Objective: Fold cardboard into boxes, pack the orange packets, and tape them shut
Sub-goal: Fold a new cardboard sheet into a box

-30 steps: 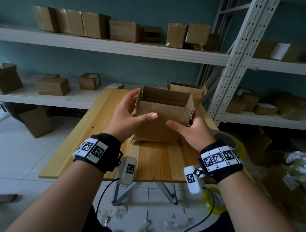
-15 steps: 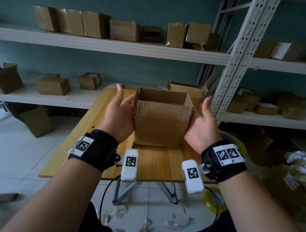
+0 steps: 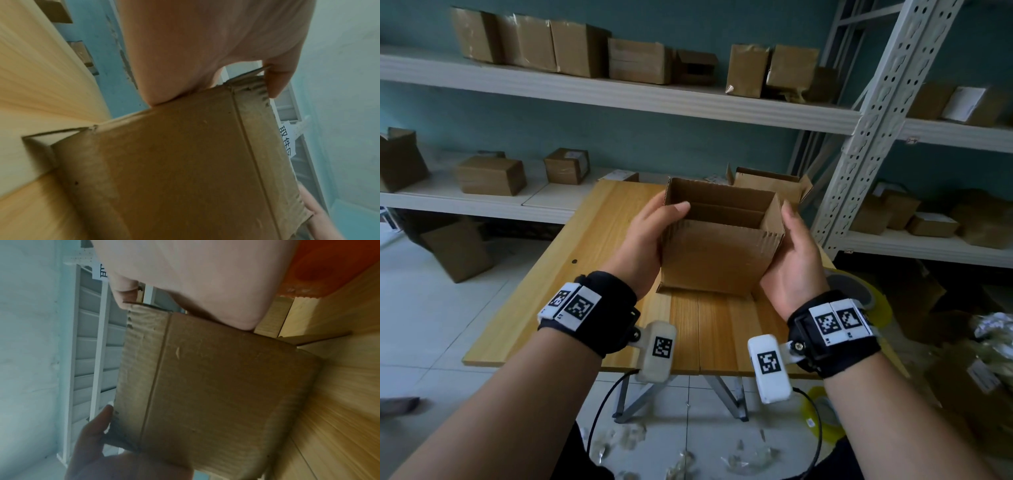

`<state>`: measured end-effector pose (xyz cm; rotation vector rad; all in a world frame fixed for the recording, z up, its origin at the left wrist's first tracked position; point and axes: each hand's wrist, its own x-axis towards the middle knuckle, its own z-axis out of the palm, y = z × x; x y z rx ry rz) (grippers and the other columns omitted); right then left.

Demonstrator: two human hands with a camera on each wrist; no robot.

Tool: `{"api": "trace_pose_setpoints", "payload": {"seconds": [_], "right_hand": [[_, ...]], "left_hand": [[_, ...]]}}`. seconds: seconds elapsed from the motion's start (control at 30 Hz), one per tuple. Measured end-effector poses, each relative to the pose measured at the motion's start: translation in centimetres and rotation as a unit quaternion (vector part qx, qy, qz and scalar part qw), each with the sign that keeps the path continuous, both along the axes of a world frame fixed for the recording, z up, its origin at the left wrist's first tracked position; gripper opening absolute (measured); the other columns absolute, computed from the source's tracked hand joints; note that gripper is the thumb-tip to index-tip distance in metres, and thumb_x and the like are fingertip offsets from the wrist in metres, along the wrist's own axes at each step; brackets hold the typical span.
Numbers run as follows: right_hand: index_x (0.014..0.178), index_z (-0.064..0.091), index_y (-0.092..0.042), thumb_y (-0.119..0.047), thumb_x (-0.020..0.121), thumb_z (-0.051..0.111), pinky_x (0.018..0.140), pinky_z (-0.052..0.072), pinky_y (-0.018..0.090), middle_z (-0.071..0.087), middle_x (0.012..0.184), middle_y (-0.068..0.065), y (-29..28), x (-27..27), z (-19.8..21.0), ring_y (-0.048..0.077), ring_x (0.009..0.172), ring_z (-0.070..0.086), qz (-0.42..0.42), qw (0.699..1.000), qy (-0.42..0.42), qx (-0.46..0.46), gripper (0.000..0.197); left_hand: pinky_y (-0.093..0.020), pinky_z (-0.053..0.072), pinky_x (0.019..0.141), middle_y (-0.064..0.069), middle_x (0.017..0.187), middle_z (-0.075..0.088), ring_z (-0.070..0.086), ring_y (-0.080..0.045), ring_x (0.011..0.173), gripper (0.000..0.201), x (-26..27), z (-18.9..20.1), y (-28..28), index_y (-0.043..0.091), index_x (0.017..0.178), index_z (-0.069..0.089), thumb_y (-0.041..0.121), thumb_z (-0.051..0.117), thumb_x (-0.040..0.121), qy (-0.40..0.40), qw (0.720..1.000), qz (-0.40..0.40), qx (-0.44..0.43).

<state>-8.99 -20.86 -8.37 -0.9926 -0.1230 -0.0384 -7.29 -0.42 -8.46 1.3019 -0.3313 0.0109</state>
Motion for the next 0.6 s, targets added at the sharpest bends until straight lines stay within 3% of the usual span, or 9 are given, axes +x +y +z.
{"api": "trace_pose_setpoints", "payload": {"seconds": [0.13, 0.3, 0.4, 0.5, 0.6], "right_hand": [[0.148, 0.056, -0.017, -0.050, 0.095, 0.064, 0.119, 0.041, 0.057, 0.070, 0.136, 0.015, 0.3, 0.1, -0.2, 0.032, 0.128, 0.066, 0.004, 0.999, 0.016, -0.037, 0.063], [0.147, 0.057, -0.022, -0.055, 0.103, 0.052, 0.115, 0.045, 0.055, 0.073, 0.132, 0.012, 0.0, 0.4, -0.3, 0.031, 0.126, 0.068, -0.018, 1.000, 0.016, -0.009, 0.055], [0.145, 0.061, -0.017, -0.055, 0.106, 0.049, 0.118, 0.043, 0.053, 0.071, 0.134, 0.015, -0.4, 0.8, -0.5, 0.032, 0.127, 0.067, -0.026, 0.998, 0.045, 0.038, 0.056], [0.131, 0.072, -0.014, -0.046, 0.106, 0.049, 0.116, 0.045, 0.049, 0.074, 0.128, 0.017, -0.4, 1.0, -0.6, 0.031, 0.122, 0.070, -0.040, 0.996, 0.054, 0.052, 0.046], [0.101, 0.085, -0.020, -0.037, 0.109, 0.045, 0.106, 0.051, 0.045, 0.078, 0.117, 0.013, -0.3, 1.3, -0.8, 0.027, 0.110, 0.074, -0.068, 0.996, 0.042, 0.035, 0.044]], "left_hand": [[-0.037, 0.058, 0.089, -0.008, 0.127, 0.074, 0.071, -0.029, 0.115, 0.052, 0.2, -0.2, 0.2, 0.018, 0.142, 0.059, 0.034, 0.063, 0.093, -0.030, 0.999, -0.003, 0.042], [-0.030, 0.059, 0.084, -0.006, 0.128, 0.074, 0.071, -0.027, 0.115, 0.060, 0.1, -0.4, 0.2, 0.016, 0.147, 0.054, 0.031, 0.061, 0.090, -0.035, 0.997, -0.036, 0.062], [-0.030, 0.059, 0.087, -0.006, 0.135, 0.071, 0.070, -0.025, 0.119, 0.071, 0.0, -0.4, 0.2, 0.018, 0.151, 0.052, 0.037, 0.067, 0.084, -0.047, 0.995, -0.056, 0.071], [-0.031, 0.059, 0.089, -0.006, 0.136, 0.071, 0.069, -0.025, 0.122, 0.077, 0.0, -0.5, 0.3, 0.018, 0.151, 0.052, 0.044, 0.067, 0.080, -0.049, 0.995, -0.056, 0.073], [-0.038, 0.059, 0.100, -0.009, 0.137, 0.071, 0.069, -0.027, 0.125, 0.074, 0.0, -0.6, 0.2, 0.016, 0.150, 0.054, 0.057, 0.059, 0.089, -0.015, 0.998, -0.047, 0.044]]}}
